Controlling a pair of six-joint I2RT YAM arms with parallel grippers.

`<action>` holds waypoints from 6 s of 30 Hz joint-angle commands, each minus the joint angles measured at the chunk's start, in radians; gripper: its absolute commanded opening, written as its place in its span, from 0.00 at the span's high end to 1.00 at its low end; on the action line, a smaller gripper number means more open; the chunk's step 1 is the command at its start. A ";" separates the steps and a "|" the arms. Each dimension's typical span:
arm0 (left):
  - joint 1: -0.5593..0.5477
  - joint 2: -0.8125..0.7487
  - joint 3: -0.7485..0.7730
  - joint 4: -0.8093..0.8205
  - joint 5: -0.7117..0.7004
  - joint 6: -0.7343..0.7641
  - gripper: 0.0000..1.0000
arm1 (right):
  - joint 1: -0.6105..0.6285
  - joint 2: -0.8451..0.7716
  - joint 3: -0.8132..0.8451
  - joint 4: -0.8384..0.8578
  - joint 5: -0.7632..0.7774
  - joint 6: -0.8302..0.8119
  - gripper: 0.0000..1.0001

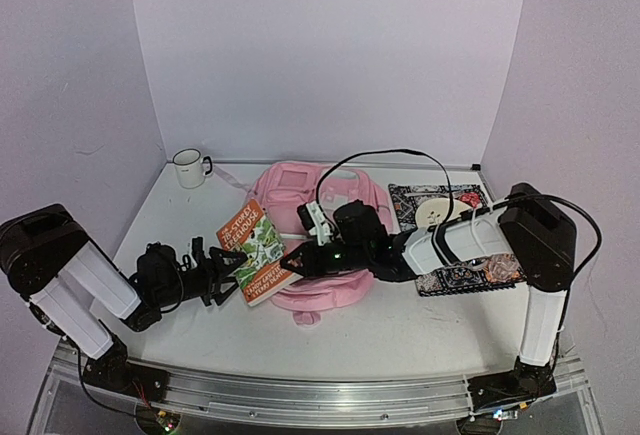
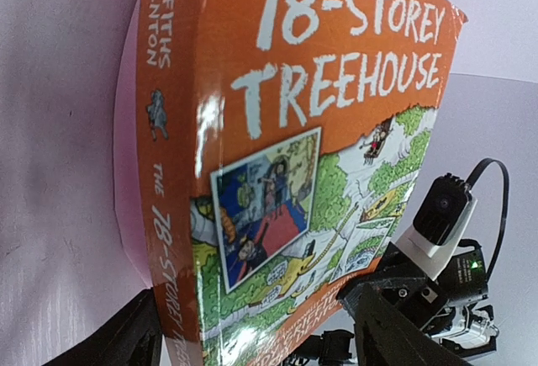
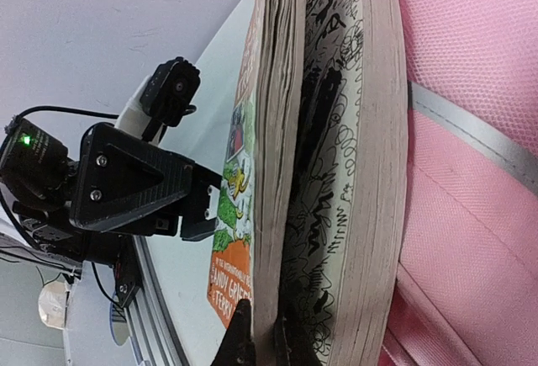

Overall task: Pack the student bag
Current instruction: Pass from the right arm to the left, then open the largest pocket of the student bag, then place the book in the largest pocket of the bag.

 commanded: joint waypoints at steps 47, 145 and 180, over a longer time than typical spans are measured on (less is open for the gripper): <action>-0.026 -0.008 -0.060 0.563 -0.007 -0.063 1.00 | -0.029 -0.105 0.066 -0.326 0.101 -0.286 0.69; 0.288 -0.839 -0.028 -0.654 0.319 0.060 1.00 | 0.040 -0.111 0.631 -0.688 0.872 -0.734 1.00; -0.034 -0.204 0.406 -0.399 0.197 -0.013 1.00 | 0.042 -0.188 0.562 -0.610 0.630 -0.686 1.00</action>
